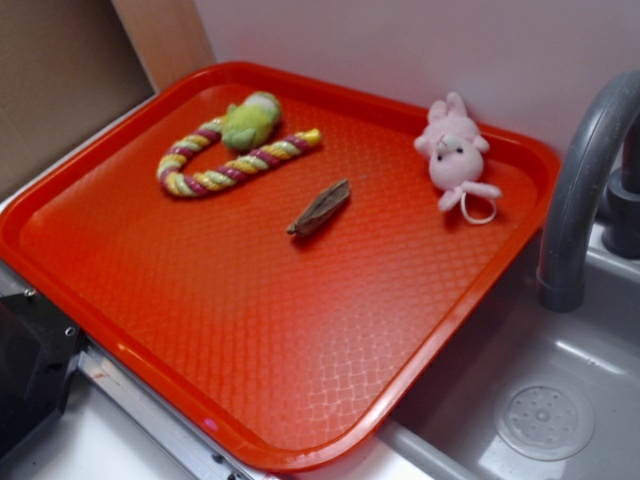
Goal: Grab the wood chip.
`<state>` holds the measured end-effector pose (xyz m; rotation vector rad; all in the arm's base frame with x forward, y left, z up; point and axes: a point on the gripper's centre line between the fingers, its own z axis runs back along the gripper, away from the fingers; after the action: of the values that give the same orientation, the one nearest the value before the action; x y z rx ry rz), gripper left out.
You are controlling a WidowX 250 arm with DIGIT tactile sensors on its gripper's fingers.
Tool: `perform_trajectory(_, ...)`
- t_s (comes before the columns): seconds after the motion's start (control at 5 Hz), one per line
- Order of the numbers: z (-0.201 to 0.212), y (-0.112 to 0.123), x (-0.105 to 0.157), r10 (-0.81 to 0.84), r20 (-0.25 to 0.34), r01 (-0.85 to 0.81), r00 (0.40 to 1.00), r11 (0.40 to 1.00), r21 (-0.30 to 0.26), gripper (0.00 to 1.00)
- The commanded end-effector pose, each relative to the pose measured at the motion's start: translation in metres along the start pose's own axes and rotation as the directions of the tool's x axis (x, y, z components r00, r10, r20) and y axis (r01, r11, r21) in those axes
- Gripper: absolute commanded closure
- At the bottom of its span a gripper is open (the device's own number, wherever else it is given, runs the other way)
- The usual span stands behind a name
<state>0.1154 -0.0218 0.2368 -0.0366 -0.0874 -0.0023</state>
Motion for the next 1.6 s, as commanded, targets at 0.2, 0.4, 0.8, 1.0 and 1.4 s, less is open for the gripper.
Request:
perform_trajectory(0.2,-0.010,-0.009,0.009,0.116,0.041,-0.117,0.992,0.993,0.008,0.00)
perform_trajectory(0.4,-0.019,-0.013,0.014,0.207,0.121,-0.209,0.971,0.978,0.007,0.00)
perform_trajectory(0.8,-0.063,-0.027,0.059,0.318,0.106,-0.318,0.942,0.948,-0.022,0.00)
perform_trajectory(1.0,-0.087,-0.031,0.085,0.292,0.094,-0.291,0.952,0.956,-0.031,0.00)
perform_trajectory(1.4,-0.151,-0.050,0.114,0.240,0.017,-0.240,0.971,0.971,0.011,0.00)
